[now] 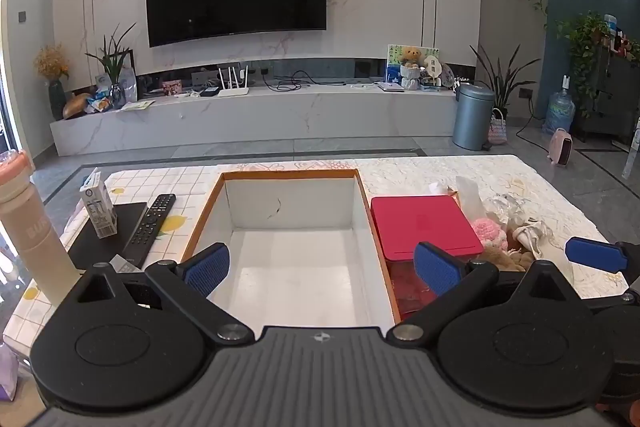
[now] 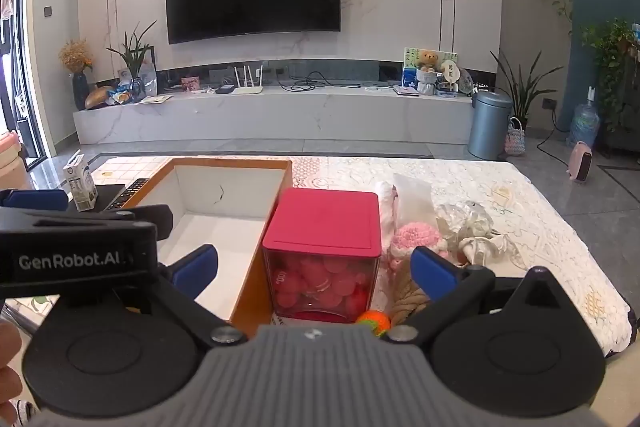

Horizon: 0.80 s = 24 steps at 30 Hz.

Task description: Organize soft objects

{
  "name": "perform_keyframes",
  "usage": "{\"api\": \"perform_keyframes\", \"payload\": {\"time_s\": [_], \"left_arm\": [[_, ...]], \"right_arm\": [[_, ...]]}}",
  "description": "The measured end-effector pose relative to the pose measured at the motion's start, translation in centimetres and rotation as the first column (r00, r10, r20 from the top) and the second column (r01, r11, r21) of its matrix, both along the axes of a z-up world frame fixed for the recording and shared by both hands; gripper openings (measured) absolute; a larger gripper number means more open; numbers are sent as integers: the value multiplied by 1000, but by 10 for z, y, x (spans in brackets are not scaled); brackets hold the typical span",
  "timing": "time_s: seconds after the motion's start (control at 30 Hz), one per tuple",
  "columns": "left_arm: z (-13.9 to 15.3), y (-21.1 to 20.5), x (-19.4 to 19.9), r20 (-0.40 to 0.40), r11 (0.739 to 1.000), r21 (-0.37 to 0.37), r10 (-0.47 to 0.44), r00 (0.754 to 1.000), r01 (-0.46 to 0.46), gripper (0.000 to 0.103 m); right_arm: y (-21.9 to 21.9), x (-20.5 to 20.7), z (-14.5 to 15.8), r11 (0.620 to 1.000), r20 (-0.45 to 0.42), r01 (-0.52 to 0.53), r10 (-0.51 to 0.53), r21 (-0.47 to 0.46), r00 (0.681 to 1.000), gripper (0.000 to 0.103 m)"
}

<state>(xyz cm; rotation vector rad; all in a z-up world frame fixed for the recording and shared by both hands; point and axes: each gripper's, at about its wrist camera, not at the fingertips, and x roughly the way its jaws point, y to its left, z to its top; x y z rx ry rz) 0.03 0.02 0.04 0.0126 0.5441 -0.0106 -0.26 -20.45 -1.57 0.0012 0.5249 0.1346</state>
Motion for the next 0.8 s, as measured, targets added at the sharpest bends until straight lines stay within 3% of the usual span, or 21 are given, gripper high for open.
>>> {"api": "perform_keyframes", "payload": {"time_s": [0.8], "left_arm": [[3,0,-4,27,1000,28,-7,1000,6,103]], "right_arm": [[3,-4,5,1000,6,-21,21,6,1000,100]]}}
